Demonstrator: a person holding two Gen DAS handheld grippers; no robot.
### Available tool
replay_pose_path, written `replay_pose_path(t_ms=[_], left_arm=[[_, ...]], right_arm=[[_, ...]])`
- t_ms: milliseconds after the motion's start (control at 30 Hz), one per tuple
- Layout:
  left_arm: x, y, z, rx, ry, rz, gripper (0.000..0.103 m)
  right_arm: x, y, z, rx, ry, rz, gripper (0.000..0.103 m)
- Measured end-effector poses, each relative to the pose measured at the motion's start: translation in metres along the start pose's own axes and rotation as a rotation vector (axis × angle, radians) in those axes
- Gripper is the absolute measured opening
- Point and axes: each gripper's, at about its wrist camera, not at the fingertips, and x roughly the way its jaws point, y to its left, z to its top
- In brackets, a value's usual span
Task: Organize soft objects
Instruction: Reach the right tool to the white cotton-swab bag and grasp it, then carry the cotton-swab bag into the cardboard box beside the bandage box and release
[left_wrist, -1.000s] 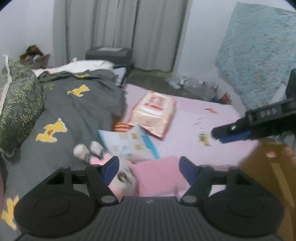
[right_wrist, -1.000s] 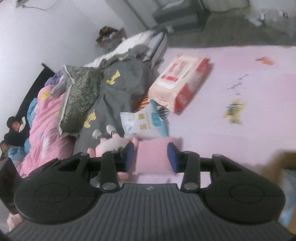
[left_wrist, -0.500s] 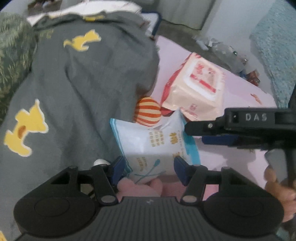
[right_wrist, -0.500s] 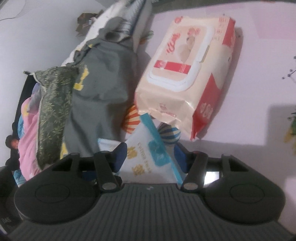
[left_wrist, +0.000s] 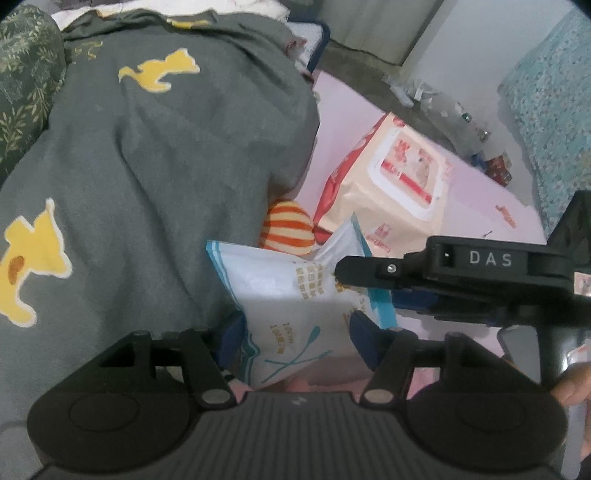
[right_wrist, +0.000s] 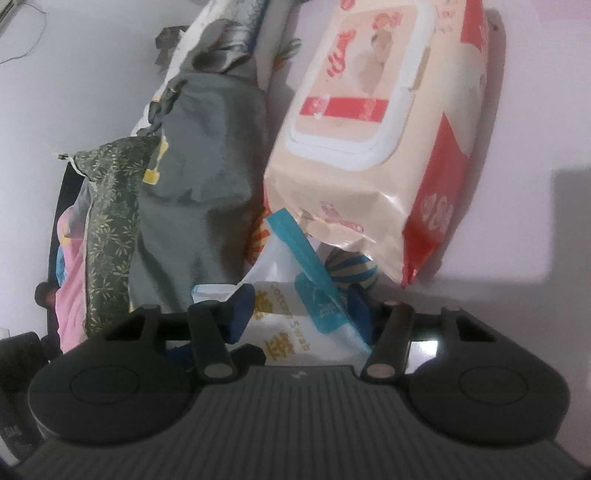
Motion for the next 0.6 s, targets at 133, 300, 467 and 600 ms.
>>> replay_pose_path(t_ms=[133,300,467,600], left_arm=[[-0.024,-0.005,0.002,0.001,-0.043,-0.028,0.063],[-0.063,-0.022,-0.003,0.033,-0.102,-0.062,0.063],[-0.107,-0.057,-0.02,0.089,-0.156,-0.109,0.063],[-0.142,-0.097,-0.047,0.16,-0.191,-0.168,0.063]], right_arm=[[-0.022,0.005,0.002,0.0,-0.031,0.04,0.05],[-0.058,0.017,0.001,-0.002,-0.072,0.086,0.05],[-0.112,0.024,-0.017,-0.023,-0.109,0.115,0.05],[-0.175,0.016,-0.049,-0.017,-0.158,0.142,0.05]])
